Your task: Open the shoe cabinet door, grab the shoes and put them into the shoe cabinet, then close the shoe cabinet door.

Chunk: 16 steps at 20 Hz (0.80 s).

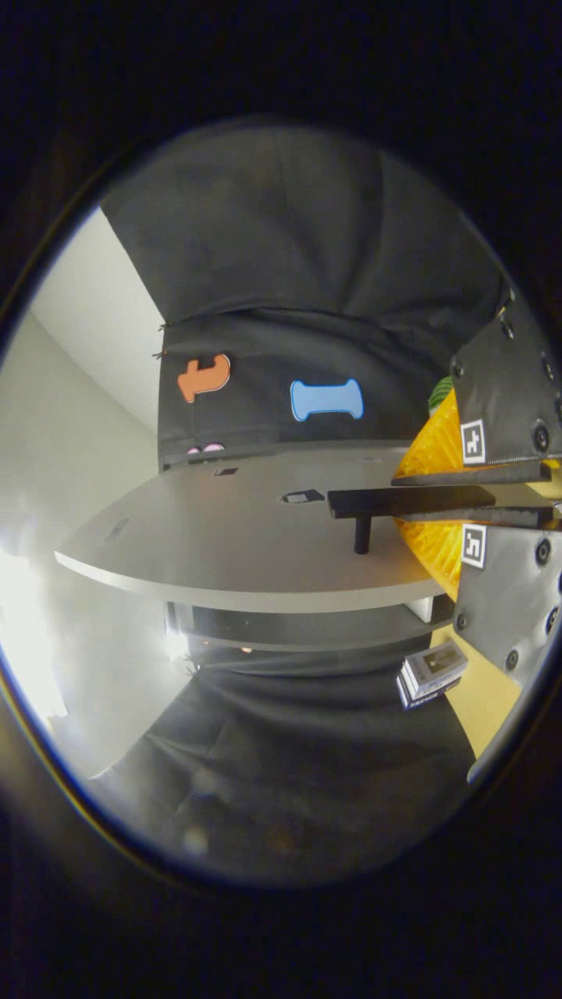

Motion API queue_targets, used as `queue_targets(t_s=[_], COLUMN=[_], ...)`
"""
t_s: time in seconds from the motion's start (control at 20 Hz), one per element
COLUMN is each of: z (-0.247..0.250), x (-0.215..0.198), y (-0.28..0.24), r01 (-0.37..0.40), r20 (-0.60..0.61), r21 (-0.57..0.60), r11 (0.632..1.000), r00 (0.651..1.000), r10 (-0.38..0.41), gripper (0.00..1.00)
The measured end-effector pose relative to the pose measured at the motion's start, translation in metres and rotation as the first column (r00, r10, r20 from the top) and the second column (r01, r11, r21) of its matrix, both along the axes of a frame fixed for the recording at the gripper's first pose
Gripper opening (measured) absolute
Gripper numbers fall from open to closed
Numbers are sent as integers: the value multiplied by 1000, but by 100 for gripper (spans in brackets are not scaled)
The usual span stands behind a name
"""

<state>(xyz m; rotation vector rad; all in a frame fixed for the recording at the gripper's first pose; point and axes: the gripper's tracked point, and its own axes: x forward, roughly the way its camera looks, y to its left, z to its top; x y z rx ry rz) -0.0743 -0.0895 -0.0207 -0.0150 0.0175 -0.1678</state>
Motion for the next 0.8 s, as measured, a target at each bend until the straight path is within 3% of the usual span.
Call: queue_targets(t_s=[0.35,0.8], z=[1,-7], x=[-4,-20], y=[-22,-49], r01=[6,60], r20=[12,-8], r21=[65,92], r11=[998,994], r00=[1000,998], r10=[-7,-60], gripper=[7,6])
